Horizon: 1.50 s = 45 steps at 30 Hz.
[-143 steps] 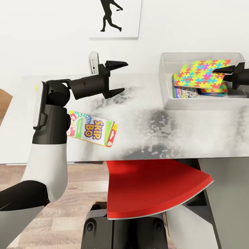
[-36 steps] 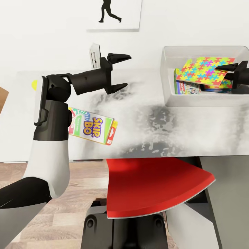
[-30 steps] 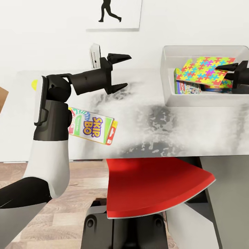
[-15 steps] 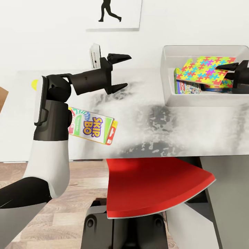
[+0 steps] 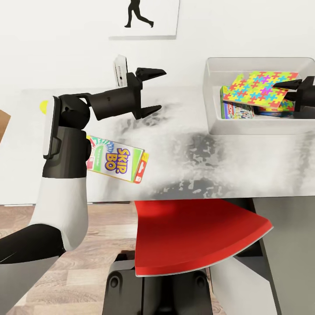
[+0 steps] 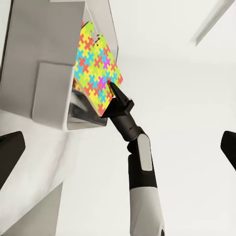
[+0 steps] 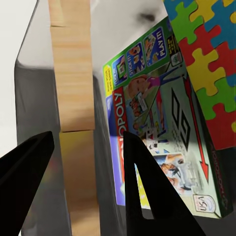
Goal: Put all the toys in the child's room - the three board games (two on the bed and one on the table), the two jigsaw puzzles on the table, and the tennis ball on the table - inside the toy box on the table in the child's room.
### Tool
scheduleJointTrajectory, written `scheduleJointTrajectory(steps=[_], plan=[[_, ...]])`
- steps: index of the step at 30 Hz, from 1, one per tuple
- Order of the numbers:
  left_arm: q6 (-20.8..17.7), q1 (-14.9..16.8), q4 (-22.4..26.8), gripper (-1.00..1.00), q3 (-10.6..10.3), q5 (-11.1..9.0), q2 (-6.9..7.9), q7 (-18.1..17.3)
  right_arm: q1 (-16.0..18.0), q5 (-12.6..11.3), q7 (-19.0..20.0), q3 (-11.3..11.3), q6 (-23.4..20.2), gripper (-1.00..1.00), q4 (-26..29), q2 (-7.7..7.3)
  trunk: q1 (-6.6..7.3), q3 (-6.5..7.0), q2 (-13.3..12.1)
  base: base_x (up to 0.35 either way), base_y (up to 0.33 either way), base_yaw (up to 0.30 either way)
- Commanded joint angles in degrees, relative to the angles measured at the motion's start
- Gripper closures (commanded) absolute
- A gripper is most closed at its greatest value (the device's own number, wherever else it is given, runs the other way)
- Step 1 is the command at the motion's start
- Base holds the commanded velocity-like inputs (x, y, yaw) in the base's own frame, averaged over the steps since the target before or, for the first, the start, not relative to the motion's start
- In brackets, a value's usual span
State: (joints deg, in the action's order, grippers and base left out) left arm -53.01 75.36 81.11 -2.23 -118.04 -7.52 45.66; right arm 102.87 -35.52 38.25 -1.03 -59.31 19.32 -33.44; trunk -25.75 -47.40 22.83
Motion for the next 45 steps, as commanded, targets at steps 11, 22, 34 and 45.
scheduleJointTrajectory(steps=[11, 22, 34, 45], plan=[[-0.06, 0.05, 0.01, -1.00, 0.04, -0.46, -0.04, 0.60, 0.05, 0.31, 0.34, -0.11, -0.18, 1.00, 0.00, -0.04, -0.03, -0.07, 0.09, 0.000, 0.000, 0.000], [-0.07, 0.05, 0.01, -1.00, 0.04, -0.44, -0.04, 0.61, 0.16, 0.28, 0.34, -0.13, -0.19, 1.00, 0.01, -0.11, -0.03, -0.07, 0.09, 0.000, 0.000, 0.000], [-0.02, 0.06, 0.05, -1.00, -1.14, -0.53, -0.02, 0.59, 0.22, 0.28, 0.32, -0.19, -0.20, 1.00, 0.01, -0.14, -0.03, -0.07, 0.09, 0.000, 0.000, 0.000], [0.01, 0.13, 0.07, -1.00, -2.34, -0.60, 0.02, 0.58, 0.23, 0.28, 0.33, -1.05, -0.18, -1.00, 0.01, -0.05, -0.03, -0.07, 0.09, 0.000, 0.000, 0.000]])
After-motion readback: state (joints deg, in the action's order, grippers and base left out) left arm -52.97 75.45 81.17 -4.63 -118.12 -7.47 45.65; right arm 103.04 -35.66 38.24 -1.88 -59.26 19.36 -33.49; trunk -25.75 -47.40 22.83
